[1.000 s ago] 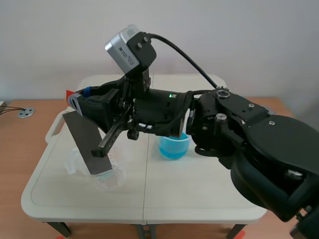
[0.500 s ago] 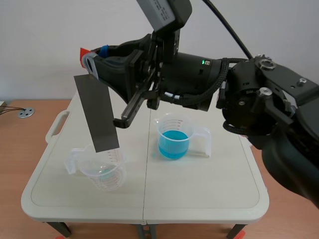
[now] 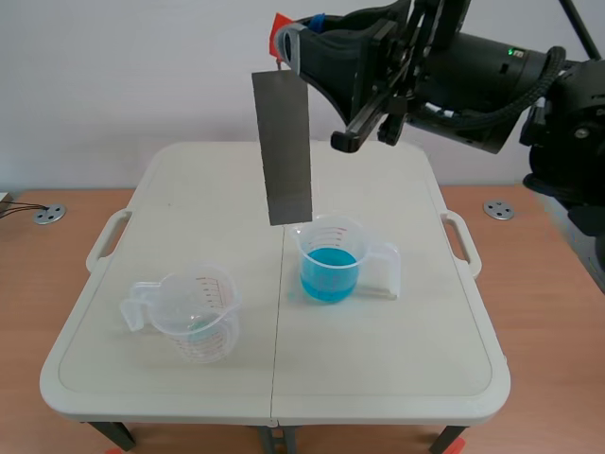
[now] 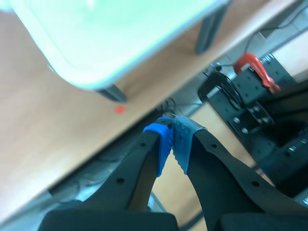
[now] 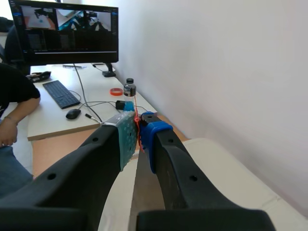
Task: Hold the metal plate by the orange handle, dip it into the blue solution, take it out and point at it, then put the plate back in the beaker on the left.
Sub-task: 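Move the plate over the blue solution, then point at the plate with the left hand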
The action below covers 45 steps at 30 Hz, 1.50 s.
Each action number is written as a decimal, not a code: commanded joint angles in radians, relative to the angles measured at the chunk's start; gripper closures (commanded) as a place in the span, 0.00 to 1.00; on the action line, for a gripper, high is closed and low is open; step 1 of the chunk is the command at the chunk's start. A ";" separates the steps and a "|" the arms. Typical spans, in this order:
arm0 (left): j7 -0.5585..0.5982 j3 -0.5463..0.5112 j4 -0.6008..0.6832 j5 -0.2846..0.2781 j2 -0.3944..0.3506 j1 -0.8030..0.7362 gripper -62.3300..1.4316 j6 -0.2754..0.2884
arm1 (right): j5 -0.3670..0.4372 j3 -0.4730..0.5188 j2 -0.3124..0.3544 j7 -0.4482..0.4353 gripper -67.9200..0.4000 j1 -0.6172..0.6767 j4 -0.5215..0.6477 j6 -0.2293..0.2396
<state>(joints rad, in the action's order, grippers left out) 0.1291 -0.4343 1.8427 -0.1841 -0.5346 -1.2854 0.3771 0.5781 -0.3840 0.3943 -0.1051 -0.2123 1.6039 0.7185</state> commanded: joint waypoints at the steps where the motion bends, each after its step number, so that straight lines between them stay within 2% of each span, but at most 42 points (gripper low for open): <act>1: 0.012 -0.014 0.022 -0.009 0.005 -0.008 0.93 0.001 | 0.026 0.020 0.014 -0.013 0.98 -0.015 0.014 -0.003; 8: 0.021 -0.019 0.062 -0.009 0.005 0.000 0.93 -0.002 | 0.033 0.068 0.033 0.019 0.98 -0.015 0.014 -0.003; 17: 0.010 -0.019 0.063 -0.009 0.000 0.096 0.93 -0.001 | 0.032 0.086 0.032 0.044 0.98 -0.016 0.013 -0.003; 29: 0.012 0.016 0.063 -0.014 -0.079 0.399 0.93 0.012 | 0.032 0.093 0.032 0.055 0.98 -0.023 0.003 -0.003; 36: -0.047 0.168 0.062 -0.013 -0.114 0.649 0.93 0.018 | 0.032 0.095 0.032 0.055 0.98 -0.023 0.002 -0.003; 45: -0.200 0.503 -0.005 -0.013 -0.102 1.037 0.93 0.017 | 0.032 0.095 0.032 0.055 0.98 -0.023 0.002 -0.003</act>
<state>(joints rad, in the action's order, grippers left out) -0.0757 0.0692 1.8484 -0.1867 -0.6483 -0.2600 0.3962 0.5945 -0.3023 0.4263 -0.0387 -0.2127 1.6028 0.7189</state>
